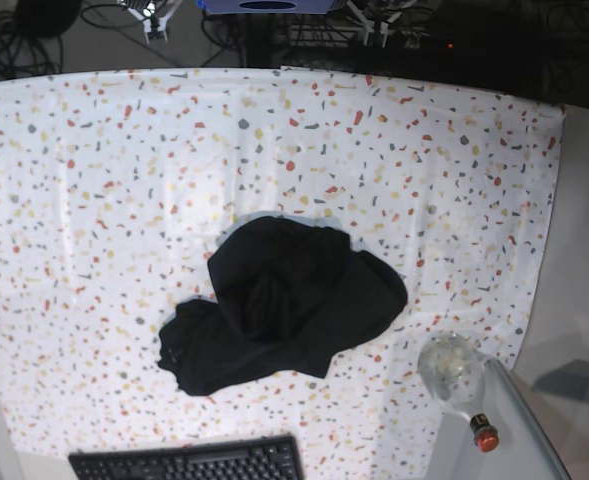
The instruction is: Layout the t-shirt on the table in an organized manner, then fold the t-shirt properly
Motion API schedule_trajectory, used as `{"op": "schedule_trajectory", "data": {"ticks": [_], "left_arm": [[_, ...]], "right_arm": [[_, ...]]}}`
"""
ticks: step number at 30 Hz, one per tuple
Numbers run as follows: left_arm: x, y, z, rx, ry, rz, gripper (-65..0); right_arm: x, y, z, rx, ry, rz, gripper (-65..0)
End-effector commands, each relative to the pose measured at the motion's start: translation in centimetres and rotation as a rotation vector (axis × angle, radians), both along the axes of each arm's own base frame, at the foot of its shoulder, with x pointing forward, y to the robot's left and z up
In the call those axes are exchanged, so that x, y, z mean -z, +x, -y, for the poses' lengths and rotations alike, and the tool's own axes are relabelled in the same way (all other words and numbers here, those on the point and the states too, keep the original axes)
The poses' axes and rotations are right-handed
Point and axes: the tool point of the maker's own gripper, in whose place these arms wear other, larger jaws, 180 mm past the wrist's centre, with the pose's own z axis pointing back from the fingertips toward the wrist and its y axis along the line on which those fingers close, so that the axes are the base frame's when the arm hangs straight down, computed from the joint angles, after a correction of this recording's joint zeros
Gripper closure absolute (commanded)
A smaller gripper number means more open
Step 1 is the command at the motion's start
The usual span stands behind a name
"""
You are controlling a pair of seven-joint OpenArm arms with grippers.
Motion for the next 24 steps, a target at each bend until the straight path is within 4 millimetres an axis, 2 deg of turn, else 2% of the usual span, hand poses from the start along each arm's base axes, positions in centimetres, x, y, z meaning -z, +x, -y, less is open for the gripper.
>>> {"op": "schedule_trajectory", "data": {"ticks": [1,15,19,21,24], "left_arm": [[0.0,-0.4,-0.2,0.0,0.007,-0.004,0.0],[0.0,-0.4,-0.1,0.023,0.005,-0.005,0.0],[-0.1,-1.3,-0.1,0.026,0.005,-0.017,0.0],[-0.1,-0.8,-0.2,0.027,0.005,0.006,0.0],[-0.3,-0.6,-1.3,0.032,0.02,0.049,0.0]], "right_arm": [[0.0,-0.3,0.2,-0.003,-0.006,-0.003,0.0],[0.0,-0.5,0.3,-0.004,-0.008,-0.006,0.0],[-0.1,-0.7,0.3,-0.004,-0.008,-0.009,0.0],[-0.1,-0.8,0.3,-0.004,-0.008,-0.011,0.0],[-0.1,-1.0,0.3,-0.004,-0.008,-0.014,0.0]]}}
